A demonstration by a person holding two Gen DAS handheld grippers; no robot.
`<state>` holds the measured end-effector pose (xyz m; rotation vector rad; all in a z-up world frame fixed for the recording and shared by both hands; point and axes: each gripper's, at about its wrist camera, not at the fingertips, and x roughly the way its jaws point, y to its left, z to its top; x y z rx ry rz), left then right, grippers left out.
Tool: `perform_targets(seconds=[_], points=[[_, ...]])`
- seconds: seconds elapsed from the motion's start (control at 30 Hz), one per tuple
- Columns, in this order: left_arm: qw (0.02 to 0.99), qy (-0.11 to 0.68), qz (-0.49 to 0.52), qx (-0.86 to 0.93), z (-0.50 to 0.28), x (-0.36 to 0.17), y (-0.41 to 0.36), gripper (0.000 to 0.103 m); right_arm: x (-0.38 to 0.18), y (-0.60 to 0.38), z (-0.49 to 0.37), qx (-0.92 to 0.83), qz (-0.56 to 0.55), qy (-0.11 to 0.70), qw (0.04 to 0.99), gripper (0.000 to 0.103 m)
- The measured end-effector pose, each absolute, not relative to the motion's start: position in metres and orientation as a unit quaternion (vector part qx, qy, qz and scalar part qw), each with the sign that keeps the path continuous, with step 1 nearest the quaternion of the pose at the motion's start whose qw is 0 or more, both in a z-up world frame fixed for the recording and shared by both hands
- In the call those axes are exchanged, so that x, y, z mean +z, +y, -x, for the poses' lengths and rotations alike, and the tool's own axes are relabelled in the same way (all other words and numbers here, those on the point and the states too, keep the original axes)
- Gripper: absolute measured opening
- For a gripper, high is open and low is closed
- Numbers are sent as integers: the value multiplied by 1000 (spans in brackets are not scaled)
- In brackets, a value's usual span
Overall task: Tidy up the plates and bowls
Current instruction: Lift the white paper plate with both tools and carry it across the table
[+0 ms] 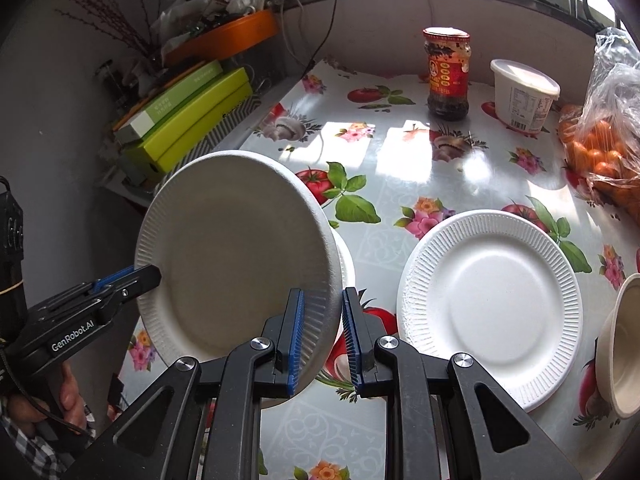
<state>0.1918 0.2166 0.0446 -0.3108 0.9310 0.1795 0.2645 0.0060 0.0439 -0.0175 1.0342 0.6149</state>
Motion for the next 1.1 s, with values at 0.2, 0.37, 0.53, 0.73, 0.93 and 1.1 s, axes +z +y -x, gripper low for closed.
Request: perform_targets(seconds=[0.2, 0.37, 0.53, 0.73, 0.93, 1.1], points=[[866, 468, 150, 91, -208, 24, 221, 26, 22, 15, -283, 283, 13, 507, 814, 19], [860, 477, 152, 96, -218, 13, 225, 26, 12, 21, -291, 280, 21, 510, 813, 19], [856, 484, 150, 101, -223, 5, 228, 26, 5, 26, -295, 280, 27, 513, 811, 19], [853, 489, 151, 104, -226, -1, 229, 26, 1, 30, -295, 278, 36, 512, 812, 20], [852, 491, 150, 106, -228, -3, 229, 27, -1, 32, -295, 278, 42, 507, 815, 21], [849, 494, 150, 108, -229, -5, 229, 28, -1, 34, -294, 277, 50, 501, 818, 22]])
